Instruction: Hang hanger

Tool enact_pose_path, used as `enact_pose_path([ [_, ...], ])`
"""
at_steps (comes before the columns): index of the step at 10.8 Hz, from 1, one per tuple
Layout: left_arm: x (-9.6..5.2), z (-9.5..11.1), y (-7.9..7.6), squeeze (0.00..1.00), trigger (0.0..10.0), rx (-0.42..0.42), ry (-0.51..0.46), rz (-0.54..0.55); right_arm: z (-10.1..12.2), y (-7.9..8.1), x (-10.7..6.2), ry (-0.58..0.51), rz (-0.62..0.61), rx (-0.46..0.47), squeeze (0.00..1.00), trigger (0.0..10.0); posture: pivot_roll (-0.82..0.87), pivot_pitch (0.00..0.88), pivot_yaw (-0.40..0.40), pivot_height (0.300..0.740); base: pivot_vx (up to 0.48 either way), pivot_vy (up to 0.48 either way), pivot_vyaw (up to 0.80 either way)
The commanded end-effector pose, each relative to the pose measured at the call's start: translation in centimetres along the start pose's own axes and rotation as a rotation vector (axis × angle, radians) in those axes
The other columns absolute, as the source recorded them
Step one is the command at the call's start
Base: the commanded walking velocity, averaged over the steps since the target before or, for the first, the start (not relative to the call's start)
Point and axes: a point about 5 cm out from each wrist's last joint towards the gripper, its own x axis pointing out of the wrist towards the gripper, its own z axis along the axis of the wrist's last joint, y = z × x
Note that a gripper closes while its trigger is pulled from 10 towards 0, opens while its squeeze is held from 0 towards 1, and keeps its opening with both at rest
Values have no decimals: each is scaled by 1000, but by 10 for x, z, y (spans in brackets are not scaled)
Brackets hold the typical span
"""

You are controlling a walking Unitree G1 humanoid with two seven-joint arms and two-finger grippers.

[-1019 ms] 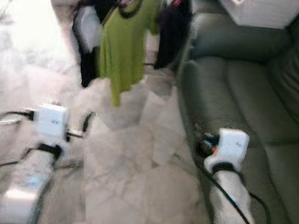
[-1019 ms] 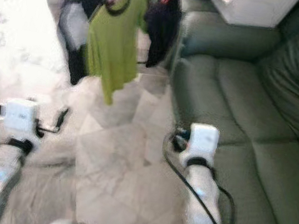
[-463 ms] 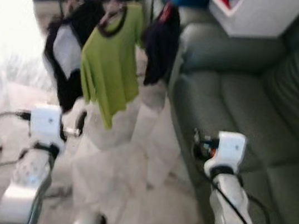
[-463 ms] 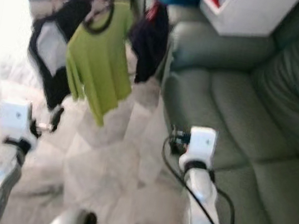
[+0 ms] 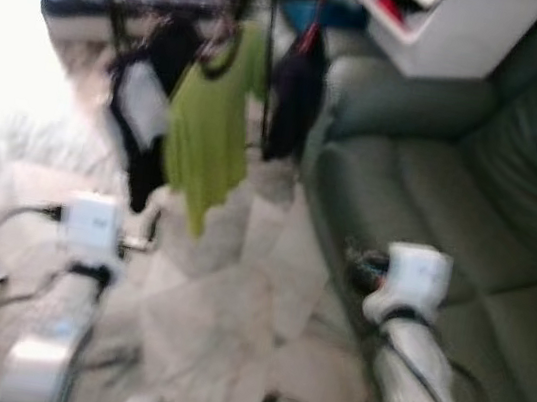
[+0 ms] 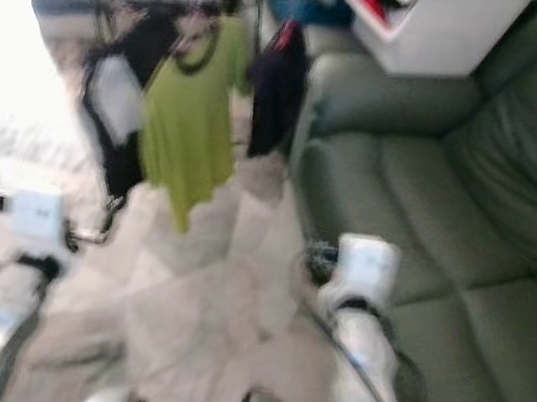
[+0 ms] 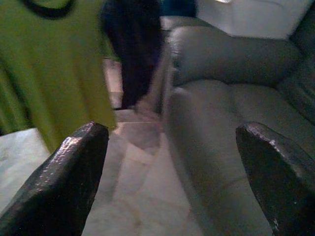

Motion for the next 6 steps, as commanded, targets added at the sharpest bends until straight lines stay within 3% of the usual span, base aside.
enact_pose_path([
  [1,0,5,-9,0,10000,3,-33,-31,0,-13,-1,3,-39,-15,0,10000,-15,117,-42,740,0,420,0],
  [4,-10,2,-5,0,10000,107,-36,35,-3,-16,-11,1,-39,20,0,10000,-13,109,-33,740,0,0,0],
  [6,-16,-4,-1,0,10000,151,-14,32,-12,-20,-23,5,-72,26,0,10000,-7,79,34,740,0,0,0],
])
